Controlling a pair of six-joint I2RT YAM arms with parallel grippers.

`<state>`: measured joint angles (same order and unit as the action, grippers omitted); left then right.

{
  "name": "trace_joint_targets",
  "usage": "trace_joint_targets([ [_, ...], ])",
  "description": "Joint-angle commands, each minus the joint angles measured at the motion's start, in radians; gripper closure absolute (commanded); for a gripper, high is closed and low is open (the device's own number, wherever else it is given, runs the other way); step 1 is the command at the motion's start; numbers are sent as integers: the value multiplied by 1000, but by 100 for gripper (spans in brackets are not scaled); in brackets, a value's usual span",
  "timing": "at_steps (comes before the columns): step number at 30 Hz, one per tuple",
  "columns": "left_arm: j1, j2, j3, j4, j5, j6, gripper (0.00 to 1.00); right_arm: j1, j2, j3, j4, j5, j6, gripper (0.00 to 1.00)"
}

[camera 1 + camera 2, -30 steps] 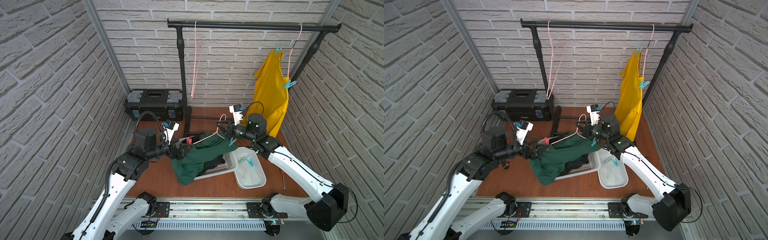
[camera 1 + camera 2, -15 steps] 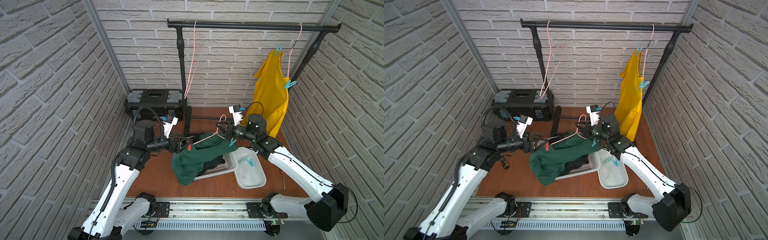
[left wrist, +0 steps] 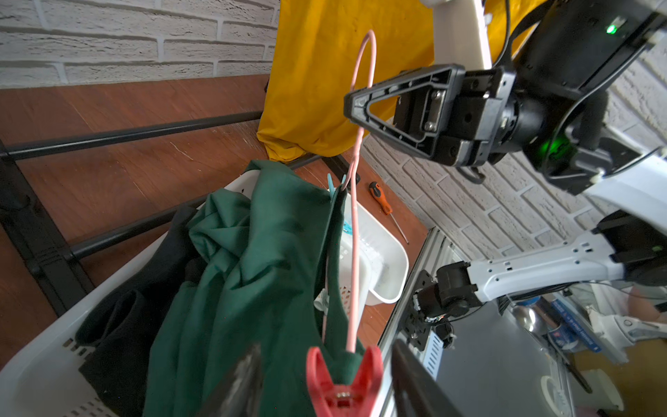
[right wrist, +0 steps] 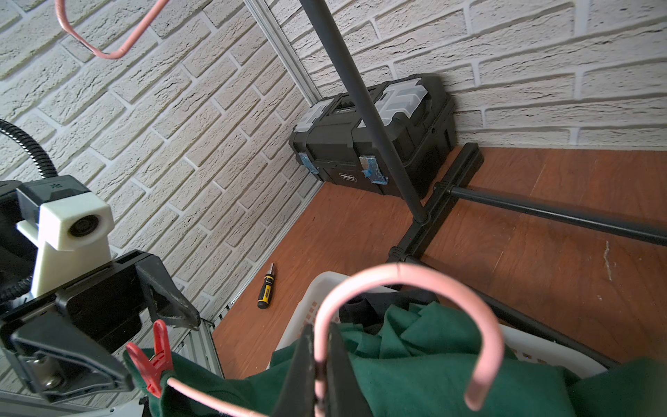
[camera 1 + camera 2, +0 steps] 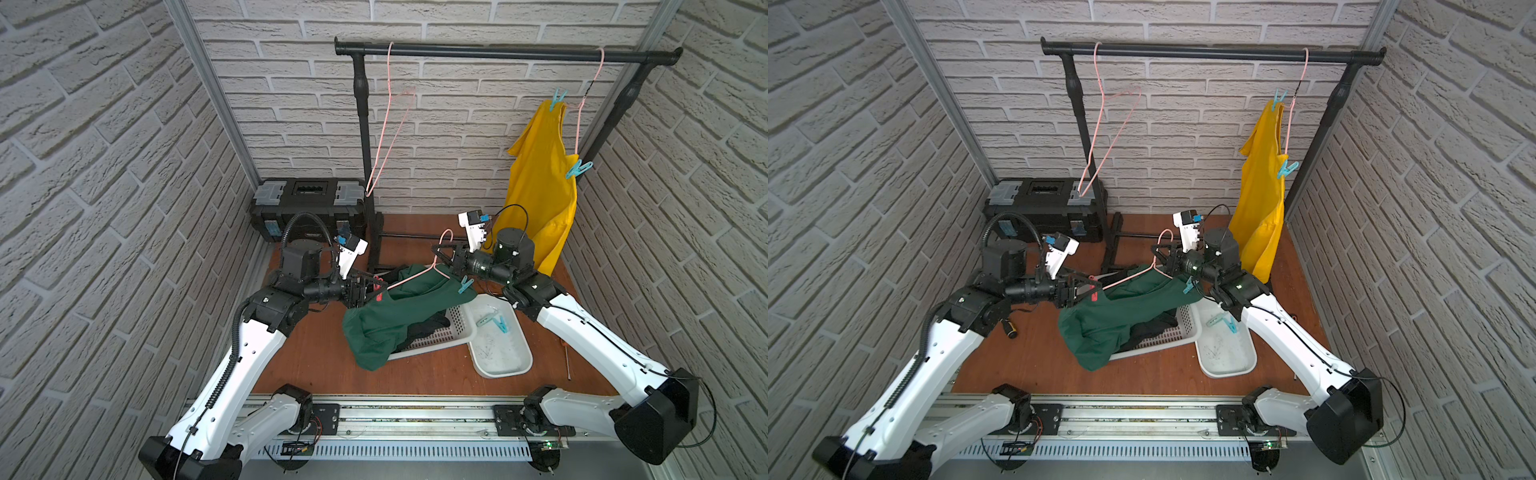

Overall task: Remove the clothespins securing t-shirts to the hanger
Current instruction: Remove the clothespin from the hanger.

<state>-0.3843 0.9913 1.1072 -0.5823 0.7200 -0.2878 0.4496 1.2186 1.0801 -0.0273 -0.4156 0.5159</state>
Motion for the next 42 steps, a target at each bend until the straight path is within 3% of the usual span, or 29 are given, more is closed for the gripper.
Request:
trace_joint_targets([
  [1, -10, -2, 3, 55, -6, 6, 52, 4, -36, -11, 42, 3, -7, 97],
  [7, -17, -10, -7, 131, -29, -42, 72, 3, -36, -22, 49, 4, -7, 97],
  [13, -19, -24, -29, 182, -46, -76, 85, 3, -35, -29, 48, 4, -8, 97],
  [19, -20, -39, -20, 192, -109, -71, 86, 3, -27, -37, 63, -6, 4, 98],
  [24, -20, -56, 42, 141, -217, -8, 85, 5, -3, -34, 94, -29, 28, 97],
  [28, -41, -59, 101, 112, -230, 36, 85, 12, 25, -18, 110, -41, 38, 97],
  [36, -304, -65, 151, 144, -366, 116, 85, 23, 79, 27, 112, -59, 39, 97],
  [42, -496, -52, 0, 371, -437, 112, 85, 23, 92, 34, 105, -66, 31, 97],
])
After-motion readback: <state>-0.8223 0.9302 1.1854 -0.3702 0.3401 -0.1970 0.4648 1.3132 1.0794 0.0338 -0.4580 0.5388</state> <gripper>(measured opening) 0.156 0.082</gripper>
